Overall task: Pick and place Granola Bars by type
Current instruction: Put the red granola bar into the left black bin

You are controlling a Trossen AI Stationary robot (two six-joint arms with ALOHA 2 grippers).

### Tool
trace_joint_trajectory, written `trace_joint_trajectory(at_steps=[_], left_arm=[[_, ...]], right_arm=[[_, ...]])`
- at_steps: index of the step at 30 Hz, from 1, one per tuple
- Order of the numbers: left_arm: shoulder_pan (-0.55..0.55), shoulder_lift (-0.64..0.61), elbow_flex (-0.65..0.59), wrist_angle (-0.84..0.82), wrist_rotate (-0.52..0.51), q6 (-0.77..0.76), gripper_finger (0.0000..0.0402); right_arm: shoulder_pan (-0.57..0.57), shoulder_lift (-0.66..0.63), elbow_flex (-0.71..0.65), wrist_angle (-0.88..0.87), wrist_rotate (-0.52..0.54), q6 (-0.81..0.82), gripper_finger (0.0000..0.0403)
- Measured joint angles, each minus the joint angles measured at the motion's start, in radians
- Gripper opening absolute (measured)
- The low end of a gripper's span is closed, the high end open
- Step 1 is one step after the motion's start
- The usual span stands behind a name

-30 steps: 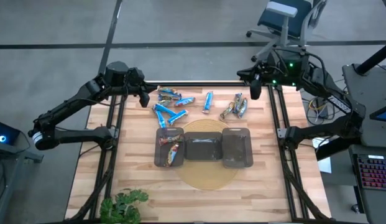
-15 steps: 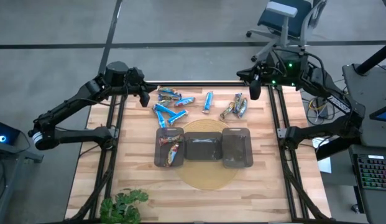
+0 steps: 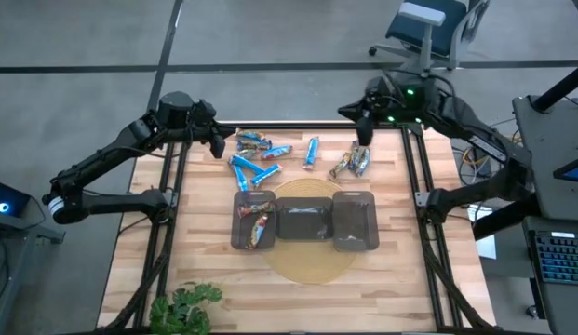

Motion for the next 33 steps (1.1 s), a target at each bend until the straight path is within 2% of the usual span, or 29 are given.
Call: trace_joint_trajectory(at_steps=[5, 13, 21, 28, 33], left_arm=[[0.0, 0.0, 0.0, 0.0, 0.0, 0.0, 0.0018], [0.0, 0.0, 0.0, 0.0, 0.0, 0.001, 0.0018], [0.0, 0.0, 0.0, 0.0, 0.0, 0.002, 0.0018], [0.0, 0.0, 0.0, 0.0, 0.0, 0.003, 0.0018], [0.0, 0.0, 0.0, -0.001, 0.0, 0.003, 0.0018]], right_arm=[[-0.032, 0.105, 0.031, 0.031, -0.03, -0.039, 0.0008], [-0.107, 0.288, 0.134, 0.022, -0.198, -0.148, 0.0009], [-0.175, 0.481, 0.305, -0.105, -0.221, -0.243, 0.0008], [-0.191, 0.672, 0.48, -0.312, -0.224, -0.455, 0.0009], [-0.189, 0.798, 0.568, -0.351, -0.224, -0.557, 0.0009]])
